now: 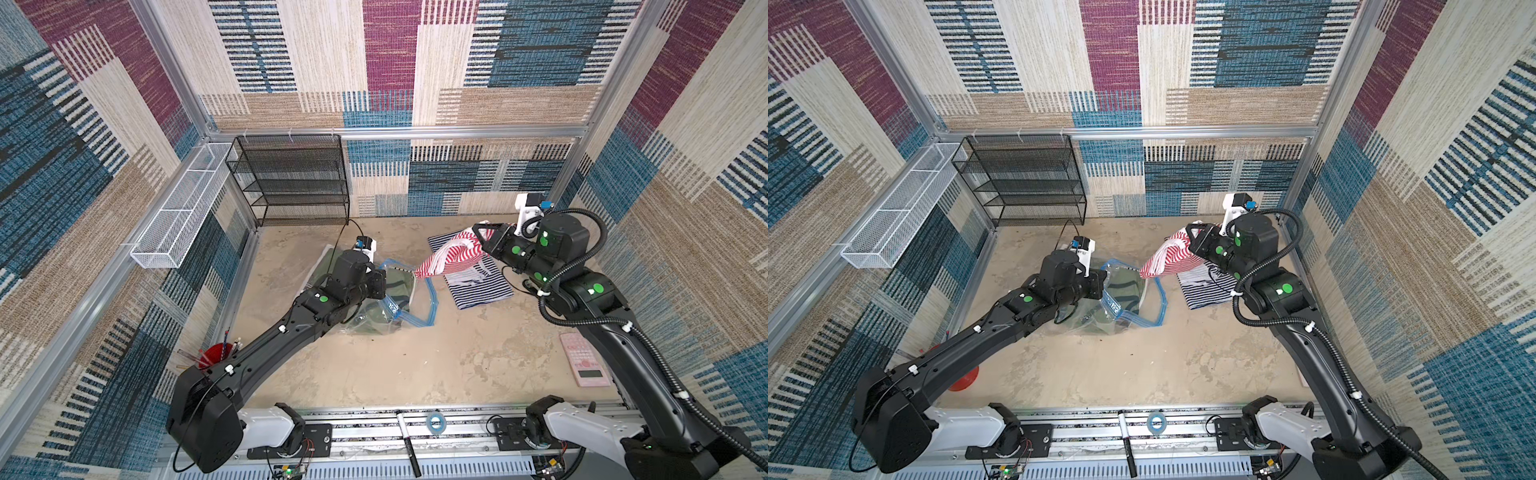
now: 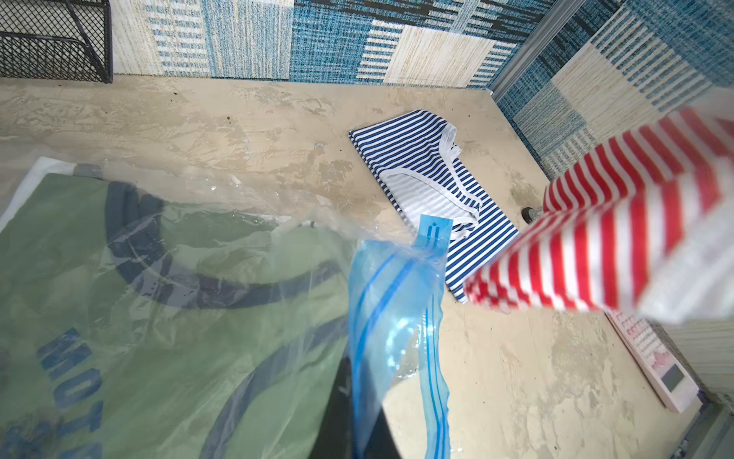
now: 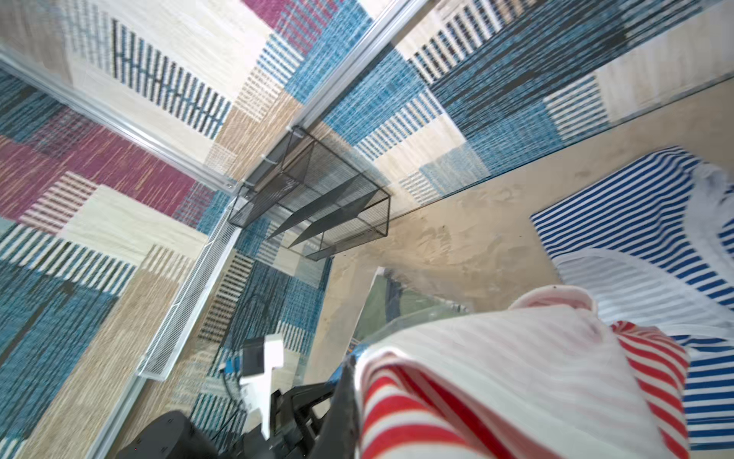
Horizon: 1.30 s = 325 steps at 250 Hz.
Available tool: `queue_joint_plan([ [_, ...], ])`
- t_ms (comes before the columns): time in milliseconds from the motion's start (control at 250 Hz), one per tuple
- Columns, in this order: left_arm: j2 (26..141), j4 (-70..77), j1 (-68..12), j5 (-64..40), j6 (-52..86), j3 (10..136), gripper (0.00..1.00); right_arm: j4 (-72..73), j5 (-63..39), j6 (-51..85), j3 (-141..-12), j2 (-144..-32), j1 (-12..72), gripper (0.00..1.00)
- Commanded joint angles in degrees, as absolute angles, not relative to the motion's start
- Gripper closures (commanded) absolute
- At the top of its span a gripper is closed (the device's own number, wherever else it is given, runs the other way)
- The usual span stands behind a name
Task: Take the tank top out of the vacuum bag
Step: Take out the tank top from the vacuum bag, then place the tank top on the tank top.
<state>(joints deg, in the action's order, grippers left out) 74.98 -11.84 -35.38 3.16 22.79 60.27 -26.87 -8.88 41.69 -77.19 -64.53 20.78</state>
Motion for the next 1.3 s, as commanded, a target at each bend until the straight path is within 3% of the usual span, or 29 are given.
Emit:
queue_joint_plan([
  [0, 74.14, -11.82, -35.33, 4.08, 23.38, 60.02, 1.0, -25.75, -8.22, 38.84, -78.22, -66.63, 18.28, 1.0],
  [300, 72.69, -11.93, -35.33, 3.21, 22.5, 59.82, 1.0, -21.71, -9.08, 35.18, -79.44, -72.27, 13.56, 1.0],
  [968, 72.53, -13.19, -35.33, -0.17, 24.23, 61.03, 1.0, -7.78, -5.71, 30.16, -78.58, -84.75, 12.42, 1.0],
  [1296, 71.08, -11.04, -35.33, -4.64, 23.32, 59.09, 1.0, -2.5, -9.76, 28.06, -82.31, -93.74, 10.21, 1.0],
])
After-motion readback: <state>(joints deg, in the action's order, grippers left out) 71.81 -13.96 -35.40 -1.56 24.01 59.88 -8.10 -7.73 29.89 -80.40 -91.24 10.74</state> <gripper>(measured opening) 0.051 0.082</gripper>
